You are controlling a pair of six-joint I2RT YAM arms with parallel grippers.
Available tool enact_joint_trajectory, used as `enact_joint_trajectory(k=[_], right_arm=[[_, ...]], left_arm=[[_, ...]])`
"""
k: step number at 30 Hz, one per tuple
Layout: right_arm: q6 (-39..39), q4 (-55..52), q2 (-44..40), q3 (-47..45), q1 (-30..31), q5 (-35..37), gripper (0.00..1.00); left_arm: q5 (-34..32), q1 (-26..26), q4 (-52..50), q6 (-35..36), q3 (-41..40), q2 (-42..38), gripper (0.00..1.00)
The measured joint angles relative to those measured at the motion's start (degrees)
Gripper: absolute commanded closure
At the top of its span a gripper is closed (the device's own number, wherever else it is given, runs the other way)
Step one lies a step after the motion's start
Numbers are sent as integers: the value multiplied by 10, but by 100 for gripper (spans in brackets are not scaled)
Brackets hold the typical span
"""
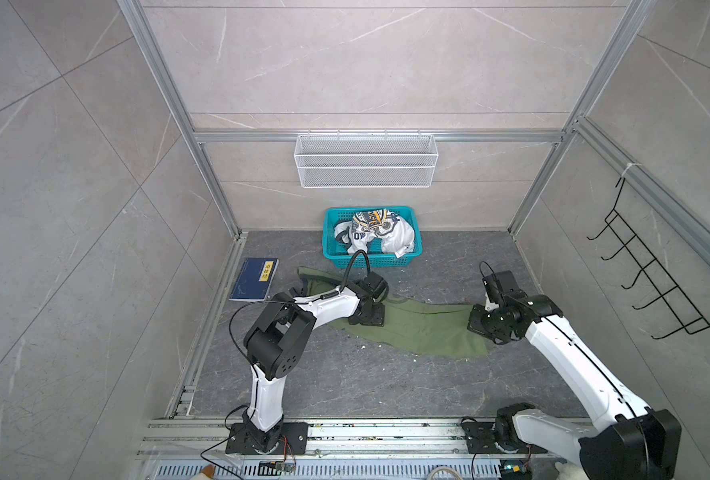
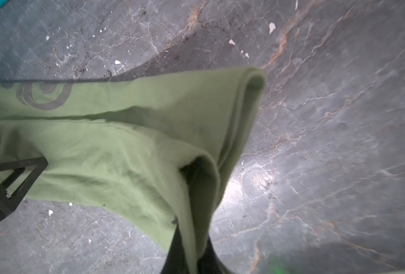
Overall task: Fold and stack tank tops
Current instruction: Fold the tank top at the center of the table.
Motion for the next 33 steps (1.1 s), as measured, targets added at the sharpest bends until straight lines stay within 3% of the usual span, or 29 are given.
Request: enact_joint_trajectory(k=[10, 21, 33], right_arm=[[-18, -110, 127, 192, 110, 62, 100], [-16, -115, 286, 321, 230, 28, 100], [-8, -95, 455, 455, 280, -21, 100]], left_arm=[[10, -27, 95, -62, -60, -28, 34], [-21, -30, 142, -104, -187, -144, 33], [-65, -12, 212, -142, -325, -237, 33]])
